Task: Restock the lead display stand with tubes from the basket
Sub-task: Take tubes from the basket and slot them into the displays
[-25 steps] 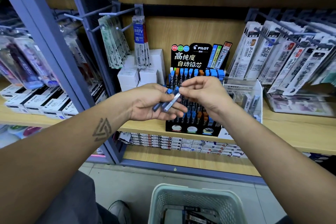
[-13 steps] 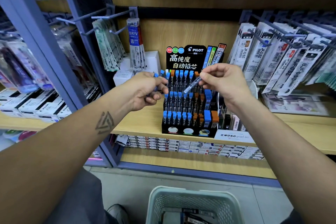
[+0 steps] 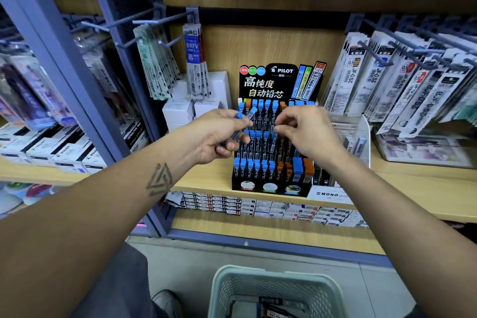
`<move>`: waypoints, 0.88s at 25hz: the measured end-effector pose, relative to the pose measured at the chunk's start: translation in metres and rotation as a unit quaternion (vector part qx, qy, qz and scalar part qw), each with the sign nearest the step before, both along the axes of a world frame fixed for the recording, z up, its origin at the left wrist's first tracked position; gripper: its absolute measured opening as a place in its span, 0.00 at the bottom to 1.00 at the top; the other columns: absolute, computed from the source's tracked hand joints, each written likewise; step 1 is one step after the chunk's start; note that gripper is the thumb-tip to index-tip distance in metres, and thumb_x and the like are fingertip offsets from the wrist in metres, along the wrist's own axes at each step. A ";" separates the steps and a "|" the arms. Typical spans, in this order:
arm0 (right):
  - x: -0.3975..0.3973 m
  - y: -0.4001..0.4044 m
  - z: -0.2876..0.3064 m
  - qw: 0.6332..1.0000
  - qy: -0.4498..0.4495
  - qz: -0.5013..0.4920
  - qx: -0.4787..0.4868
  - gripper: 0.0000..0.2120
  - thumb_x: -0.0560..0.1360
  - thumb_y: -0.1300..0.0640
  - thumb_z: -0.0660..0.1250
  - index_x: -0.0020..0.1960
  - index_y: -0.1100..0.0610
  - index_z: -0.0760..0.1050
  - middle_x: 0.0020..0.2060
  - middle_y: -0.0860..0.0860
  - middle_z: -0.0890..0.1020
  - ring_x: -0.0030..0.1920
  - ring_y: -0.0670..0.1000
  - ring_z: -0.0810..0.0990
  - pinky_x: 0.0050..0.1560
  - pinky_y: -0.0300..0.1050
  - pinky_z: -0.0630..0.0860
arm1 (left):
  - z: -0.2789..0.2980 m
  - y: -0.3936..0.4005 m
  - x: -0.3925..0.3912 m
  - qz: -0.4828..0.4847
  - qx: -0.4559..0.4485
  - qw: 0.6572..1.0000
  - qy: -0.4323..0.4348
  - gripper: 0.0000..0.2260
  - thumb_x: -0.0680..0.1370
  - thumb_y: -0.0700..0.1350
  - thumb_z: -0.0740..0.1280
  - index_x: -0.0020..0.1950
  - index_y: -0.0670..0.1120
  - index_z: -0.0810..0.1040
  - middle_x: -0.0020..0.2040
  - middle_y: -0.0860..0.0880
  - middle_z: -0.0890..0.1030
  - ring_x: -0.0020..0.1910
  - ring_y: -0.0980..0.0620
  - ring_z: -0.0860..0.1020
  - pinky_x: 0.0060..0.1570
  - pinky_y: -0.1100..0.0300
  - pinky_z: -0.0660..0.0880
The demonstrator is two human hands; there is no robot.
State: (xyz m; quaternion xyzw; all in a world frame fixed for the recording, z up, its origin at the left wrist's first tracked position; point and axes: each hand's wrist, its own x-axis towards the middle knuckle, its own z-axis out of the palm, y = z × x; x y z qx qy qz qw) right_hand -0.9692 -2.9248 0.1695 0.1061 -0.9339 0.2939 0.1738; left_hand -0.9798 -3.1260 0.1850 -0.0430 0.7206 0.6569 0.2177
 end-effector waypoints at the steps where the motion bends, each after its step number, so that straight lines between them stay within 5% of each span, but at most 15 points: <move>1: 0.001 -0.001 -0.002 1.000 0.001 0.006 0.019 0.01 0.75 0.57 0.74 0.46 0.53 0.84 0.38 0.46 0.82 0.42 0.47 0.81 0.49 0.45 0.80 | -0.001 0.001 0.001 -0.007 0.001 1.000 -0.003 0.05 0.84 0.44 0.62 0.56 0.44 0.75 0.32 0.45 0.76 0.22 0.56 0.62 0.19 0.69 0.55; 11: -0.004 0.001 -0.012 0.984 0.014 0.054 0.171 0.06 0.77 0.59 0.71 0.51 0.56 0.85 0.49 0.48 0.78 0.50 0.52 0.78 0.51 0.52 0.78 | -0.004 0.005 0.007 -0.031 0.005 0.999 -0.020 0.06 0.84 0.39 0.62 0.59 0.40 0.75 0.33 0.43 0.78 0.22 0.55 0.65 0.19 0.67 0.57; 14: -0.003 -0.001 -0.002 0.999 -0.029 0.028 -0.016 0.08 0.77 0.63 0.70 0.54 0.56 0.84 0.47 0.48 0.81 0.49 0.50 0.79 0.51 0.43 0.76 | -0.007 0.007 0.008 -0.045 0.001 0.999 -0.013 0.07 0.83 0.37 0.62 0.60 0.39 0.76 0.35 0.43 0.79 0.22 0.55 0.68 0.20 0.67 0.60; 17: 0.002 -0.002 0.007 0.938 -0.146 0.071 -0.305 0.11 0.76 0.69 0.70 0.56 0.61 0.82 0.44 0.57 0.86 0.46 0.55 0.86 0.50 0.45 0.82 | -0.009 0.009 0.009 -0.061 -0.004 0.998 -0.007 0.07 0.83 0.38 0.62 0.59 0.40 0.77 0.37 0.43 0.82 0.24 0.55 0.70 0.21 0.67 0.61; 22: 0.007 -0.001 0.010 0.926 -0.132 0.100 -0.338 0.07 0.73 0.68 0.74 0.50 0.65 0.83 0.41 0.60 0.86 0.40 0.52 0.85 0.44 0.41 0.82 | -0.009 0.010 0.010 -0.069 -0.025 0.997 -0.019 0.07 0.84 0.41 0.63 0.57 0.39 0.77 0.46 0.40 0.85 0.24 0.54 0.70 0.19 0.67 0.60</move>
